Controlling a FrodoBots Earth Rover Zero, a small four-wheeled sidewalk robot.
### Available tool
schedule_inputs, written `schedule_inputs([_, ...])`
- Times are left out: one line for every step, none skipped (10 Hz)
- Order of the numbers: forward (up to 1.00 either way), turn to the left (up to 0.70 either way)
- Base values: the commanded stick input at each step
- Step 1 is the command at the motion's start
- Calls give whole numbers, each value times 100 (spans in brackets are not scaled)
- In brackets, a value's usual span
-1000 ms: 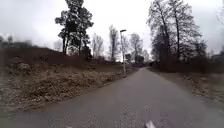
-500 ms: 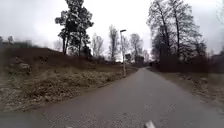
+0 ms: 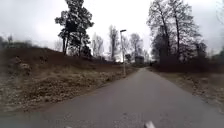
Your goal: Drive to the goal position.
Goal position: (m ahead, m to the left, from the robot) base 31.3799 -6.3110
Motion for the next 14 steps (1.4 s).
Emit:
schedule_inputs([34,-54])
schedule_inputs([40,-49])
schedule_inputs([43,-34])
schedule_inputs([45,-36])
schedule_inputs([45,-36])
schedule_inputs([46,-36])
schedule_inputs([46,-36])
schedule_inputs([46,-37])
schedule_inputs([47,-40])
schedule_inputs([48,-42])
schedule_inputs([49,-45])
schedule_inputs([50,-48])
schedule_inputs([50,-50])
schedule_inputs([52,-52])
